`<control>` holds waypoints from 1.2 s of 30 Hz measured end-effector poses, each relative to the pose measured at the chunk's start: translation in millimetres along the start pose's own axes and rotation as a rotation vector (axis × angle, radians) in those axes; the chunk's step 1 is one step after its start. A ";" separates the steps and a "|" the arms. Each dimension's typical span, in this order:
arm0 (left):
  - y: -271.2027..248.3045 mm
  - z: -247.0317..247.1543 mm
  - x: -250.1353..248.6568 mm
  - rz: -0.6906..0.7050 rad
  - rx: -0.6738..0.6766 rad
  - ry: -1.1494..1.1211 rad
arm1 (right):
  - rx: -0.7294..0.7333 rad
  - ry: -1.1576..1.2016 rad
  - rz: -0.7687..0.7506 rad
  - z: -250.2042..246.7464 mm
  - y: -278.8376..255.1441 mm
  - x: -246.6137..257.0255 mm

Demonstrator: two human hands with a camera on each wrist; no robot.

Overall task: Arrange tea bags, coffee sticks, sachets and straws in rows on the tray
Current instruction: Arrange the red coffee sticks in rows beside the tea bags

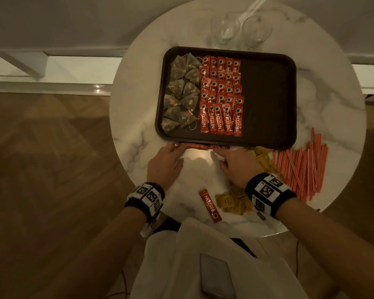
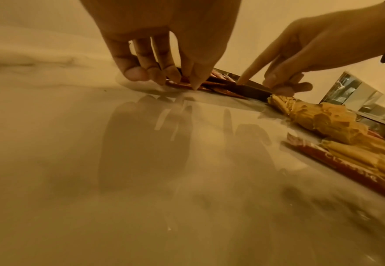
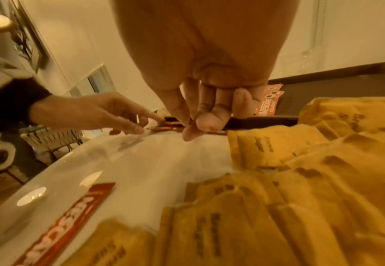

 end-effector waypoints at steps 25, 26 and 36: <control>-4.0 7.4 -16.1 0.190 -0.008 0.047 | 0.027 -0.097 0.094 32.0 8.6 4.1; -2.7 7.4 -16.9 0.184 -0.010 0.050 | 0.021 -0.100 0.086 32.4 9.3 4.5; -0.4 -16.1 8.5 -0.102 -0.021 -0.420 | -0.002 -0.082 -0.013 31.6 11.4 11.5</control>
Point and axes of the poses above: each hand's wrist, its own y-axis towards the middle knuckle, its own z-axis out of the palm, x = y × z, the point moved 7 cm from there along y, towards the middle knuckle, and after that the axes turned 3 degrees about -z, right-handed, at the moved point
